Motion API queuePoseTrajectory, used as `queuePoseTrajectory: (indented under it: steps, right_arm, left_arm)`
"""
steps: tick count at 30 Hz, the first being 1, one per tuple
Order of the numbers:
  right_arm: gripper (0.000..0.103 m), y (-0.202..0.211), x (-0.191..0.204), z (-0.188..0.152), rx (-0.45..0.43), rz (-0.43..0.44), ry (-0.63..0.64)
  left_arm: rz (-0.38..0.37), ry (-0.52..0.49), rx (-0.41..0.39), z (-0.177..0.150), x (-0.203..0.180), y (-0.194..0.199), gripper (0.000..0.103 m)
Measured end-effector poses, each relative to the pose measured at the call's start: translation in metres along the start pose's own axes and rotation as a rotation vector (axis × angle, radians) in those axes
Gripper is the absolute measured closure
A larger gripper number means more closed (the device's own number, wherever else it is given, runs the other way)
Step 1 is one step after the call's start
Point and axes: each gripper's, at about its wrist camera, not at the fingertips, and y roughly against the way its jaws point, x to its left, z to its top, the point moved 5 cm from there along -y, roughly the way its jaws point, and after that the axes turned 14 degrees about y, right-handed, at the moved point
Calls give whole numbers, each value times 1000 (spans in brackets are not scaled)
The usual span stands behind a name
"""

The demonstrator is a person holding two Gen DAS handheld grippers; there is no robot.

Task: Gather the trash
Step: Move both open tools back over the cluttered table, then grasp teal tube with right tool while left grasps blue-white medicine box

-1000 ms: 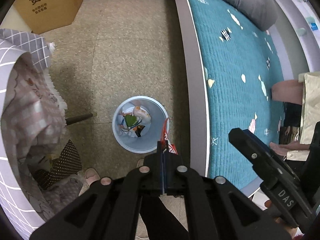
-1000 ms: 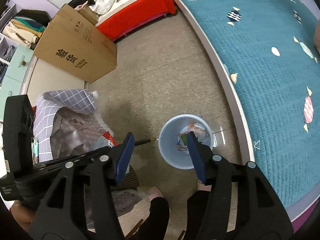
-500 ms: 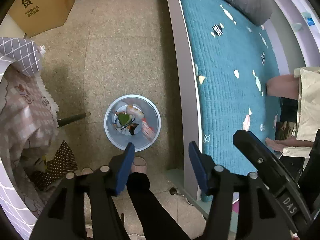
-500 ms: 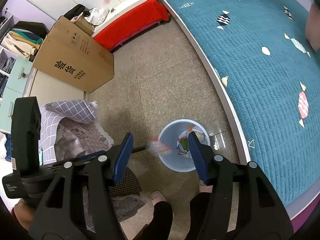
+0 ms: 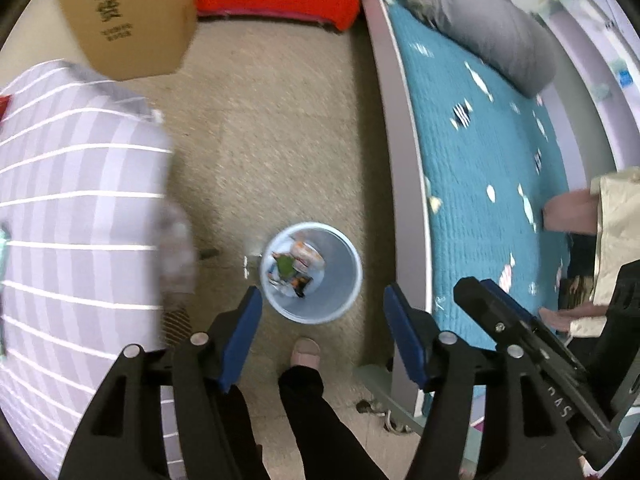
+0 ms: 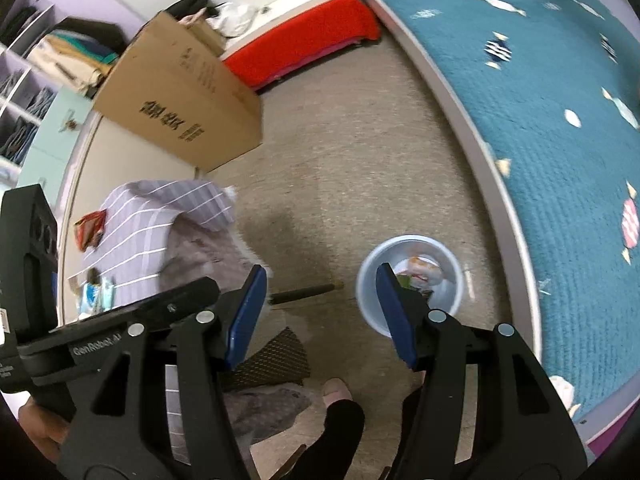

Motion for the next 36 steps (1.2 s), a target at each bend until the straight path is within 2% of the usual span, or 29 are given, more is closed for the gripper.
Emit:
queuePoseTrajectory:
  steps: [4, 8, 13, 16, 20, 21, 24, 28, 29, 30, 31, 34, 36]
  right_arm:
    - [46, -9, 53, 7, -7, 42, 47]
    - [46, -21, 111, 10, -14, 93, 92]
    - [46, -44, 186, 6, -3, 150, 143]
    - [46, -59, 226, 1, 8, 177, 165]
    - [46, -75, 265, -8, 25, 199, 181]
    - [46, -77, 271, -9, 29, 199, 183]
    - [46, -85, 285, -14, 47, 196, 183]
    - [46, -92, 295, -18, 64, 185, 178]
    - [46, -93, 298, -18, 67, 181, 179]
    - [45, -94, 299, -19, 68, 179, 179]
    - [45, -95, 301, -19, 69, 176, 179]
    - [45, -100, 306, -21, 75, 169, 179]
    - [45, -103, 309, -21, 81, 163, 179]
  left_arm:
    - [18, 30, -73, 12, 47, 38, 41]
    - [57, 73, -149, 23, 111, 80, 41]
    - [95, 134, -207, 34, 183, 116, 41]
    - [150, 149, -227, 37, 227, 132, 40]
    - [236, 182, -222, 36, 277, 138, 28]
    - [253, 188, -209, 35, 285, 136, 24]
    - [287, 166, -157, 36, 300, 125, 24]
    - [281, 147, -109, 38, 305, 110, 24]
    - [273, 144, -101, 39, 305, 108, 27]
    - [263, 143, -98, 41, 306, 107, 40]
    - [249, 143, -87, 42, 306, 106, 47]
    - [195, 142, -78, 47, 308, 108, 51]
    - [168, 132, -111, 48, 310, 119, 51]
